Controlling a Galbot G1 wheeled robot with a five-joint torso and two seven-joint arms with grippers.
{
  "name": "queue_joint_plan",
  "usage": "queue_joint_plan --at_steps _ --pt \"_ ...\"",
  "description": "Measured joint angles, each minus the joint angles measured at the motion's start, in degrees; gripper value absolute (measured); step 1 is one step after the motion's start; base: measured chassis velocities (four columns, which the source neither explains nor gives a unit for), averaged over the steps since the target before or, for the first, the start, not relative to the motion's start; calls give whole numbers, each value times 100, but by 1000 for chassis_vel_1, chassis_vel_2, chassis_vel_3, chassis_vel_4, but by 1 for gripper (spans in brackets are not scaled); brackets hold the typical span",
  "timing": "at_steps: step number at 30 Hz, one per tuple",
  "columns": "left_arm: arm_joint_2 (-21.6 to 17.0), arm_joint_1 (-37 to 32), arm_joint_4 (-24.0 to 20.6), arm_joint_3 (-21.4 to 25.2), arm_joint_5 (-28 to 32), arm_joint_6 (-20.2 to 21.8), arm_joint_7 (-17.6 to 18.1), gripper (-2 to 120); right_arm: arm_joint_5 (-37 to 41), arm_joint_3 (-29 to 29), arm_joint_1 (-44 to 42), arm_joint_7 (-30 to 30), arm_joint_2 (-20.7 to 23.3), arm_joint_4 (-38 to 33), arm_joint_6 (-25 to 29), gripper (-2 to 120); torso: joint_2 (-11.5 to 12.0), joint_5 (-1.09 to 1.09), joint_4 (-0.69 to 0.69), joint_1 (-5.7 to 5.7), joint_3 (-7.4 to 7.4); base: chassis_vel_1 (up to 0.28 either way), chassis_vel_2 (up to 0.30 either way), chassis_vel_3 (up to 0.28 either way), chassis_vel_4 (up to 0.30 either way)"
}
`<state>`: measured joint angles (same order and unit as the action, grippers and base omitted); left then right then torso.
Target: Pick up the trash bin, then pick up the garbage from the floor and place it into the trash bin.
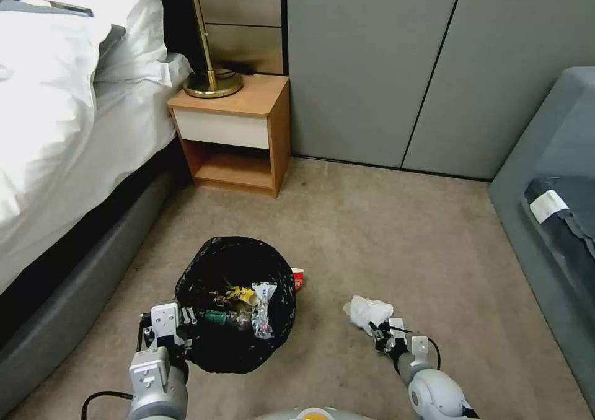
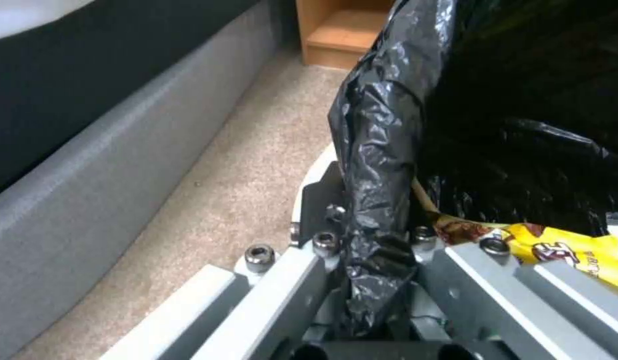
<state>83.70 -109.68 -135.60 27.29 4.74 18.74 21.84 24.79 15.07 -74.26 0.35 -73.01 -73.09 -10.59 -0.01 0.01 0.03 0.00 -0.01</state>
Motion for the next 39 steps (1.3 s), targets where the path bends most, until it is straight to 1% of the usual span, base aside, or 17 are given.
queue_joint_plan --at_steps 1,9,12,13,15,17,19,20,21,22,25,28,29,31,35,37,39 --pt "1 -19 -20 1 -10 -5 -1 0 -26 1 19 14 -19 27 25 0 0 0 0 0 0 0 0 0 0" --pt "0 -34 -42 3 -19 -13 -5 0 -81 6 -92 5 -38 -266 141 0 2 9 2 1 2 0 0 0 0" --pt "5 -22 -42 -5 -21 -15 -7 0 -73 79 -267 -101 17 -761 285 0 1 2 -2 0 1 0 0 0 0" --pt "5 -22 -42 -5 -21 -15 -7 0 -73 79 -267 -101 17 -761 285 0 1 2 -2 0 1 0 0 0 0" --pt "5 -15 -42 -8 -21 -16 -10 0 -70 167 -442 -141 49 -1279 438 0 2 2 -3 0 1 0 0 0 0" --pt "5 -14 -41 -8 -21 -16 -10 0 -70 177 -459 -142 51 -1340 453 0 1 1 -3 0 1 0 0 0 0" --pt "3 4 -28 -7 -16 -17 -12 0 -81 290 -697 -121 63 -2257 766 0 1 -2 -3 0 1 0 0 0 0" --pt "3 4 -28 -7 -16 -17 -12 0 -81 290 -697 -121 63 -2257 766 0 1 -2 -3 0 1 0 0 0 0" --pt "2 17 -10 -9 -10 -17 -13 0 -137 325 -837 -23 67 -2917 1064 0 1 -2 -3 0 1 0 0 0 0" --pt "-2 43 11 -13 1 -16 -14 0 -515 334 -982 336 94 -3790 1529 0 1 -2 -3 0 1 0 0 0 0" --pt "-10 58 28 -14 11 -13 -15 0 -595 280 -1000 654 124 -4157 1816 0 1 -4 -3 0 0 0 0 0 0" --pt "-18 79 61 -17 22 -5 -17 0 -670 130 -973 1886 216 -4705 2575 0 1 -2 -2 0 0 0 0 0 0" --pt "-18 79 61 -17 22 -5 -17 0 -670 130 -973 1886 216 -4705 2575 0 1 -2 -2 0 0 0 0 0 0" --pt "-22 95 79 -29 25 2 -17 0 -671 -69 -972 2481 373 -4928 2810 0 2 -2 -3 0 0 0 0 0 0" --pt "-21 114 108 -58 26 12 -17 0 -727 -354 -920 2995 590 -5008 2903 0 1 -2 -3 0 1 0 0 0 0" --pt "-19 119 115 -69 25 14 -17 0 -781 -449 -882 3063 647 -4974 2909 0 1 -2 -3 0 0 0 0 0 0" --pt "-11 124 125 -102 15 16 -17 0 -982 -806 -713 3099 816 -4625 2909 0 1 -1 -2 0 1 0 0 0 0"
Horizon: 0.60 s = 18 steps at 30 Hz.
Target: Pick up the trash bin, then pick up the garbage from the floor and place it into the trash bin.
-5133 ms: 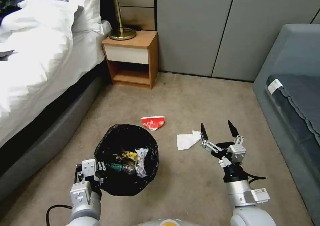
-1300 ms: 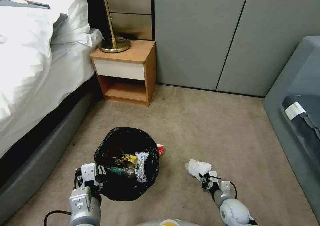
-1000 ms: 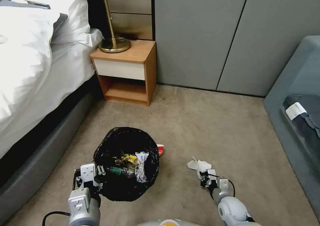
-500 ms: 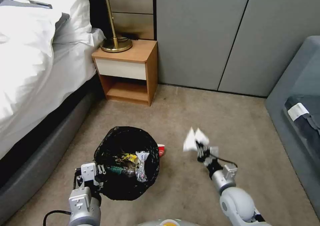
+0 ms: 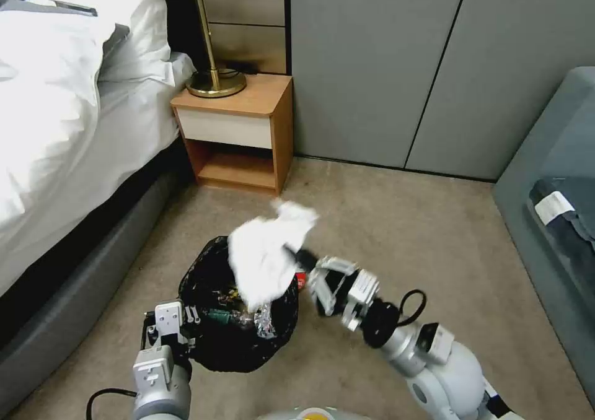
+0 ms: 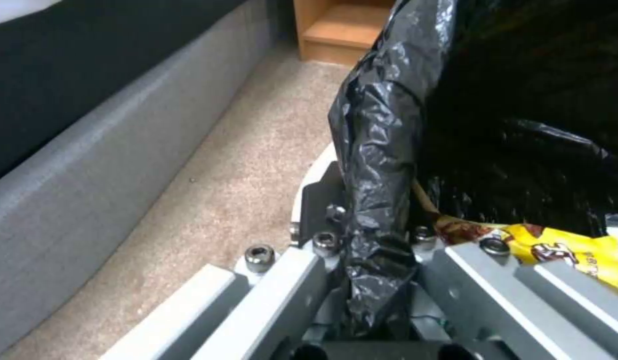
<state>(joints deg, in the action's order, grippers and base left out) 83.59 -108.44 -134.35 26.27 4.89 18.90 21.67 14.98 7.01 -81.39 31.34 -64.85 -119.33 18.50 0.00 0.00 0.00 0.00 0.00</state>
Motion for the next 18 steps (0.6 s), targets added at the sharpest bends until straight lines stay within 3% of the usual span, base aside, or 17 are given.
queue_joint_plan --at_steps 9,18 --pt "30 -51 -1 -55 -53 -2 -9 0 -287 -734 598 -294 -251 1311 -76 0 0 -1 0 0 0 0 0 0 0" --pt "55 -117 -65 -99 -95 -17 -16 0 -262 -930 1038 -527 -508 2053 -151 0 0 -1 0 0 0 0 0 0 0"
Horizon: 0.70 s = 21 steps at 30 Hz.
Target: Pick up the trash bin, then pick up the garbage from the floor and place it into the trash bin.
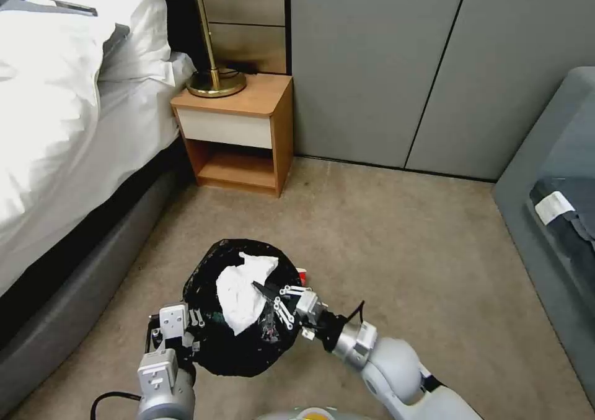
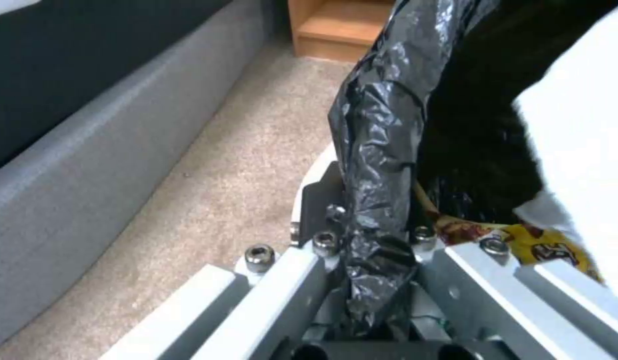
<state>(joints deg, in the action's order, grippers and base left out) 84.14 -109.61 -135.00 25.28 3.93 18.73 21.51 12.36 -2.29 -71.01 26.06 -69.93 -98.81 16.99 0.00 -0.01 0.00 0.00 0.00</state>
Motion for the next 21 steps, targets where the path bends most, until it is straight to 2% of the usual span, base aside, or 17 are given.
queue_joint_plan --at_steps 2,5,6,9,13,15,17,20,21 --pt "4 -2 -5 -6 -8 -2 -1 0 -3 -19 24 -32 -16 85 -41 0 0 1 0 0 0 0 0 0 0" --pt "8 -11 -6 -17 -23 -4 -3 0 -20 -34 23 -107 -16 116 -100 10 0 1 0 0 0 0 0 0 0" --pt "8 -11 -6 -17 -23 -4 -3 0 -20 -34 23 -107 -16 116 -100 10 0 1 0 0 0 0 0 0 0" --pt "7 -6 -11 -18 -27 -8 -4 0 -37 -33 -48 -214 78 -97 -232 27 0 1 -1 0 0 0 0 0 0" --pt "6 -3 -11 -18 -27 -8 -5 0 -58 -27 -120 -325 183 -239 -343 37 0 1 0 0 0 0 0 0 0" --pt "5 0 -12 -20 -27 -9 -6 0 -95 -27 -213 -508 296 -389 -534 46 0 1 0 0 0 0 0 0 0" --pt "5 0 -14 -20 -27 -9 -6 0 -100 -26 -240 -582 328 -440 -618 50 0 0 -1 0 0 0 0 0 0" --pt "1 6 -30 -37 -27 -9 -26 0 1 -68 -337 -1020 514 -728 -1295 65 0 1 0 0 0 0 0 0 0" --pt "1 6 -30 -37 -27 -9 -26 0 1 -68 -337 -1020 514 -728 -1295 65 0 1 0 0 0 0 0 0 0"
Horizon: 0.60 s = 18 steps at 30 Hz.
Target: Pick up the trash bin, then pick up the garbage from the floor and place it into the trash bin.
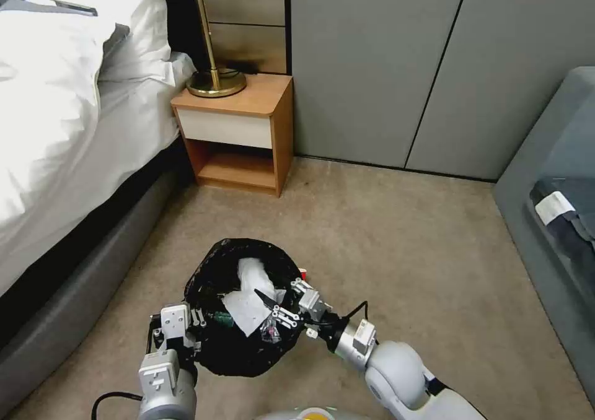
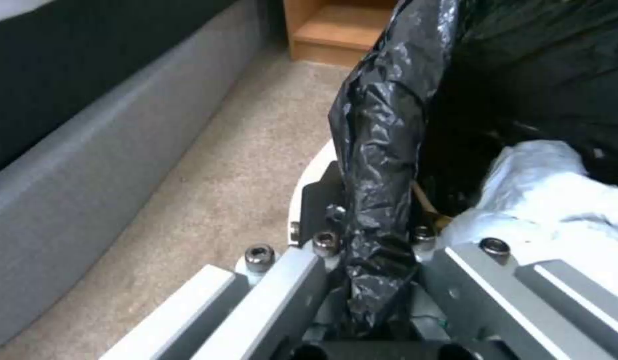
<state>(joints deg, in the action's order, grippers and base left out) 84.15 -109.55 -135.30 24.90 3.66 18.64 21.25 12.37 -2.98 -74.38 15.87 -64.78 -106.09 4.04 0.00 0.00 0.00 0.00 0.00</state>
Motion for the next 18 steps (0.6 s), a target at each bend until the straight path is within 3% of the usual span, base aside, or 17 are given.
queue_joint_plan --at_steps 4,5,7,10,11,15,18 --pt "-6 -4 -27 -5 8 1 -7 0 225 -55 -40 -225 163 -265 -761 84 0 0 0 0 0 0 0 0 0" --pt "-6 -4 -27 -5 8 1 -7 0 225 -55 -40 -225 163 -265 -761 84 0 0 0 0 0 0 0 0 0" --pt "-14 3 -49 24 10 1 4 0 336 -39 -100 -363 320 -491 -1319 96 0 1 0 0 0 0 0 0 0" --pt "-21 12 -50 28 38 6 4 0 301 49 -146 -418 432 -676 -1569 100 0 -2 -1 0 0 0 0 0 0" --pt "-28 21 -62 68 29 3 45 0 215 151 -182 -448 498 -715 -1617 100 0 5 4 0 0 0 0 0 0" --pt "-24 29 -60 43 63 4 7 0 80 253 -269 -426 532 -965 -1503 100 0 0 0 0 0 0 0 0 0" --pt "-34 60 -15 94 85 2 36 0 -174 504 -460 -306 576 -1389 -1000 100 0 3 1 0 0 0 0 0 0"
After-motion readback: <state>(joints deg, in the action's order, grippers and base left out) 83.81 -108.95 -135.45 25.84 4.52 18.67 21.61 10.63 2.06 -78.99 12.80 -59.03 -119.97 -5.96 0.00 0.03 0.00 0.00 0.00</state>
